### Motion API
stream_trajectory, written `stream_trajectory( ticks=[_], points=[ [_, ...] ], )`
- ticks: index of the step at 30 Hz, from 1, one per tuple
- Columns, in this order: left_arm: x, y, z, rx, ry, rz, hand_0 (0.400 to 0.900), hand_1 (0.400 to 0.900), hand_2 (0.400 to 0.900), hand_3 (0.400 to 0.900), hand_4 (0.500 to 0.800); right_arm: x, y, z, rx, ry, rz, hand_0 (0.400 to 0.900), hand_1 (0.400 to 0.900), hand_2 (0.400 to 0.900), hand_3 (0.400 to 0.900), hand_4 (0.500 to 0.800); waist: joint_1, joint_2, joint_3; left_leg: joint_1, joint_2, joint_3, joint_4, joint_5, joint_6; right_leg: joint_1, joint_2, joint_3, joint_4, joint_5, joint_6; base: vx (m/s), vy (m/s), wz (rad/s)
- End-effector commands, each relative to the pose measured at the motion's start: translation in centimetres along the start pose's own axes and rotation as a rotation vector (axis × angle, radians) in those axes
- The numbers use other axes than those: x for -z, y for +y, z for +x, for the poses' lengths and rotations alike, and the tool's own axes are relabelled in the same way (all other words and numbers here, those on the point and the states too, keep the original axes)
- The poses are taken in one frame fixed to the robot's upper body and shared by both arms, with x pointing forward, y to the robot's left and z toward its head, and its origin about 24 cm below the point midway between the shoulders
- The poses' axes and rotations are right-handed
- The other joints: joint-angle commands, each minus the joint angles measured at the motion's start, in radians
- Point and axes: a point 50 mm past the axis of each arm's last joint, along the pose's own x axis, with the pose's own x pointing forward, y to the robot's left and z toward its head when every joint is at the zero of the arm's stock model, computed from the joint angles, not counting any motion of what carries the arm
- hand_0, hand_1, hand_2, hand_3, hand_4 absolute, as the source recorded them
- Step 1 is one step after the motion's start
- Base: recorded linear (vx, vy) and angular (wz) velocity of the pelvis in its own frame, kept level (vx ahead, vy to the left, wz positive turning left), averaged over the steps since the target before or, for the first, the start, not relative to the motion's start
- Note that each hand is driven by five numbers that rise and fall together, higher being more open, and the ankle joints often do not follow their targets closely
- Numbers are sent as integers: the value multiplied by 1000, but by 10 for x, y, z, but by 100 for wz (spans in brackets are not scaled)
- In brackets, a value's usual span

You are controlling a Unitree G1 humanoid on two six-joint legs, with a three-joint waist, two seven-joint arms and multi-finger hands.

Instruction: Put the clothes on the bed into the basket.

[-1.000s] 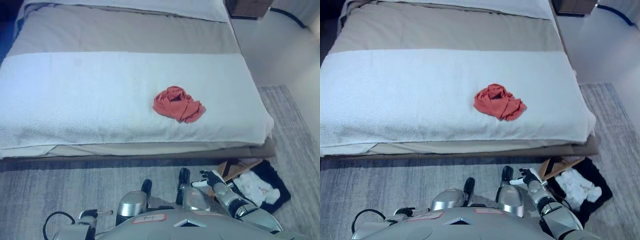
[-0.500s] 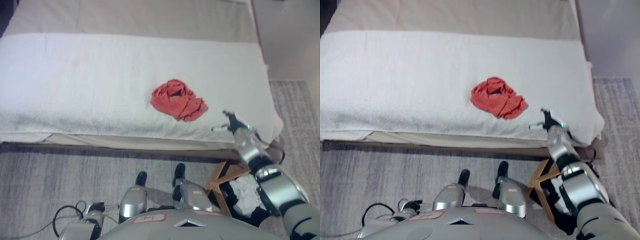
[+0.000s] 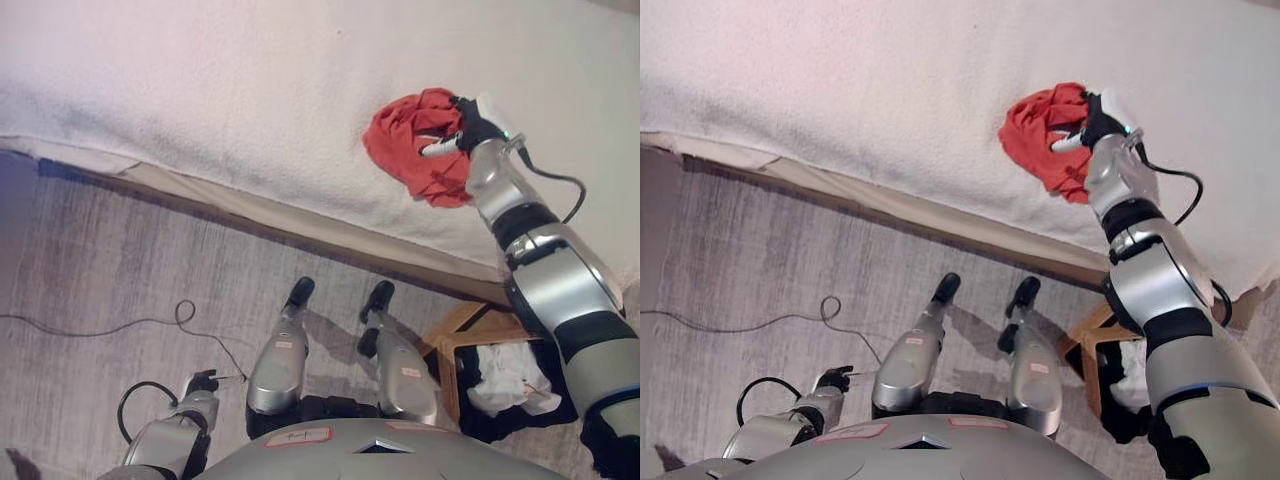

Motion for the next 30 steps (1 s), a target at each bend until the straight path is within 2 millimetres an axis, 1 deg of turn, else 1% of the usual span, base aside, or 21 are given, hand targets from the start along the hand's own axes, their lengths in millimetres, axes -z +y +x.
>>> stream_trajectory(
  ticks=[1, 3, 4, 5, 7, 11, 18, 22, 23, 26, 27, 28, 29, 30],
  points=[
    [21, 27, 3, -105, 72, 16, 900, 900, 900, 900, 800, -30, -50, 7, 171, -71, -17, 900, 900, 900, 900, 800, 15, 6, -3, 23, -6, 53, -122, 94, 27, -94, -79, 115, 161, -23, 73, -17, -22, 22],
    [17, 28, 3, -100, 61, 8, 900, 900, 900, 900, 800, -29, -62, 8, 194, -58, -32, 900, 900, 900, 900, 800, 23, 16, 6, 4, -9, 44, -122, 102, 24, -111, -82, 110, 171, -28, 71, -14, -16, 14],
    [17, 28, 3, -100, 61, 8, 900, 900, 900, 900, 800, -29, -62, 8, 194, -58, -32, 900, 900, 900, 900, 800, 23, 16, 6, 4, -9, 44, -122, 102, 24, -112, -82, 109, 172, -28, 71, -7, -13, 13],
    [16, 28, 3, -97, 54, 0, 900, 900, 900, 900, 800, -31, -72, 8, 212, -56, -42, 900, 900, 900, 900, 800, 27, 23, 14, -14, -8, 41, -122, 109, 21, -129, -85, 110, 179, -30, 69, -13, -18, 12],
    [14, 26, 3, -92, 48, -11, 900, 900, 900, 900, 800, -31, -80, 9, 224, -52, -59, 900, 900, 900, 900, 800, 32, 28, 22, -31, -9, 35, -122, 114, 21, -148, -88, 109, 189, -32, 68, -21, -28, 12],
    [12, 25, 3, -77, 45, -26, 900, 900, 900, 900, 800, -39, -90, 9, 226, -64, -66, 900, 900, 900, 900, 800, 34, 35, 35, -62, -9, 30, -122, 125, 18, -189, -92, 110, 207, -33, 66, -13, -10, 3],
    [5, 28, 4, -71, 32, -74, 900, 900, 900, 900, 800, -50, -101, 8, 214, -83, -64, 900, 900, 900, 900, 800, 40, 42, 59, -108, -6, 23, -122, 139, 14, -252, -100, 118, 245, -43, 64, -39, -21, 3],
    [2, 28, 4, -63, 23, -95, 900, 900, 900, 900, 800, -48, -104, 8, 201, -74, -57, 900, 900, 900, 900, 800, 45, 50, 69, -126, -8, 25, -122, 144, 12, -280, -104, 123, 262, -47, 64, -11, -18, 2],
    [1, 28, 4, -55, 16, -97, 900, 900, 900, 900, 800, -47, -103, 9, 188, -69, -59, 900, 900, 900, 900, 800, 48, 54, 72, -120, 2, 32, -122, 123, 13, -279, -99, 130, 278, -84, 70, 52, -54, 0],
    [0, 26, 4, -46, 7, -102, 900, 900, 900, 900, 800, -44, -104, 9, 179, -59, -43, 900, 900, 900, 900, 800, 50, 61, 78, -127, 0, 30, -122, 127, 14, -289, -102, 132, 288, -87, 69, -1, -21, 3],
    [0, 26, 4, -46, 7, -102, 900, 900, 900, 900, 800, -44, -104, 9, 179, -59, -43, 610, 610, 610, 610, 626, 50, 61, 78, -127, 0, 30, -122, 127, 14, -289, -102, 132, 289, -87, 69, 0, 0, 0],
    [-1, 25, 4, -44, 5, -104, 900, 900, 900, 900, 800, -44, -105, 9, 187, -59, -24, 539, 539, 539, 539, 584, 50, 62, 78, -128, -1, 29, -122, 128, 14, -290, -102, 131, 288, -87, 68, 0, 0, 0],
    [0, 24, 4, -40, 3, -107, 900, 900, 900, 900, 800, -43, -104, 9, 185, -57, -16, 400, 400, 400, 400, 500, 48, 64, 78, -127, -2, 30, -122, 127, 15, -291, -102, 132, 288, -85, 68, 0, 0, 0],
    [0, 23, 3, -37, 1, -105, 900, 900, 900, 900, 800, -42, -103, 9, 183, -57, -17, 400, 400, 400, 400, 500, 49, 66, 78, -127, -3, 30, -122, 127, 15, -291, -103, 132, 287, -85, 69, 0, 0, 0]
  ],
)
